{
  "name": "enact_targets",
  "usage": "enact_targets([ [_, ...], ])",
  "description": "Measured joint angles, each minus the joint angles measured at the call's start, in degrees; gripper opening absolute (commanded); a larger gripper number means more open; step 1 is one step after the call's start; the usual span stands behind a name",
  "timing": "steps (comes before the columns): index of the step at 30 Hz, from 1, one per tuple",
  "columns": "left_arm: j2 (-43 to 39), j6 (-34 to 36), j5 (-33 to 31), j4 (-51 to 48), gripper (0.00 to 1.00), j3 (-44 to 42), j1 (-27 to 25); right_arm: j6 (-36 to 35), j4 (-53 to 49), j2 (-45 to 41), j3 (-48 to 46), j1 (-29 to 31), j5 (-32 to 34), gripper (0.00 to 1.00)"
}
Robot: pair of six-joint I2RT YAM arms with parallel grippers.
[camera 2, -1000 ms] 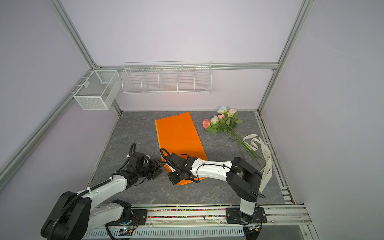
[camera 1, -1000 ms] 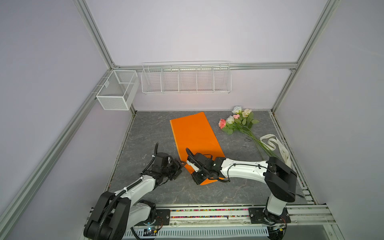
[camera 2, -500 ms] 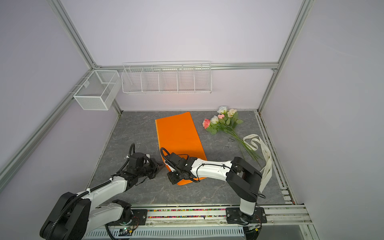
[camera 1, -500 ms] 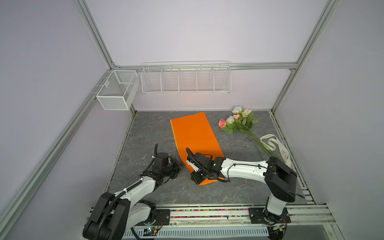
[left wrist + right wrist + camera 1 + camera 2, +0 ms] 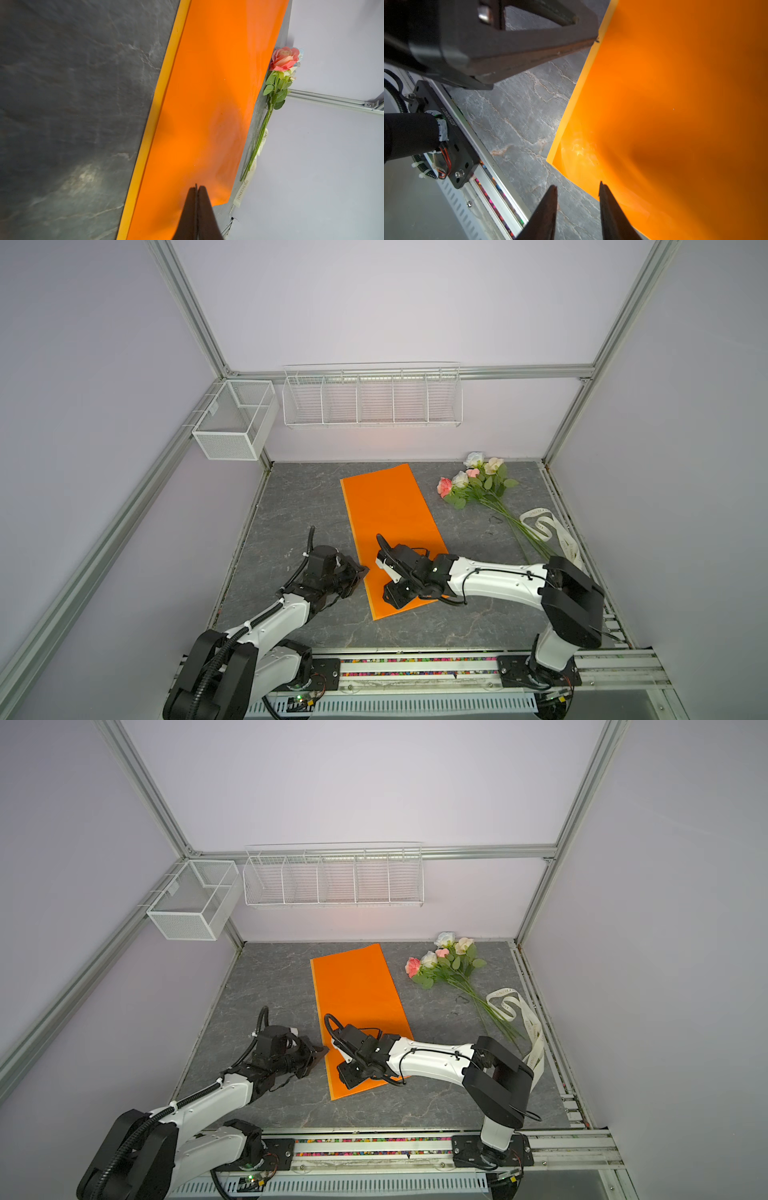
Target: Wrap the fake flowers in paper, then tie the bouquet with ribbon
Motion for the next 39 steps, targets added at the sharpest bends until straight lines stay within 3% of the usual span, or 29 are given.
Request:
enact_targets([
  [7,-0.55,1.07,-1.53,-3.13,0.0,0.02,0.02,-0.96,-1.31,2.51,1.55,0.66,-0.13,0.46],
  [10,-2.6,1.6,-4.61,-8.7,0.05,0.2,0.48,-2.14,-3.41,5.62,4.46,2.86,2.32,0.54],
  [12,-4.76,2.25,-6.54,-13.0,0.07,0.35,2.27,-3.26,-5.05,7.89,6.8,4.92,4.5,0.59],
  [18,-16.11,4.35,-9.35,-23.19,0.1,0.37,13.94,-5.16,-7.96,11.32,9.66,8.31,9.05,0.67],
  [24,-20.55,5.7,-9.66,-27.89,0.11,0.33,16.76,-6.25,-9.9,13.7,12.5,8.28,11.45,0.7],
  [34,-20.52,6.38,-9.46,-28.74,0.11,0.28,16.79,-7.76,-14.43,18.14,17.2,9.25,13.88,0.67],
  [37,-20.52,6.54,-9.46,-28.79,0.11,0.28,16.79,-7.82,-15.63,19.06,18.64,9.49,14.47,0.61],
  [39,-20.52,6.67,-9.44,-28.94,0.11,0.28,16.79,-7.8,-15.72,19.12,18.75,9.51,14.56,0.5],
])
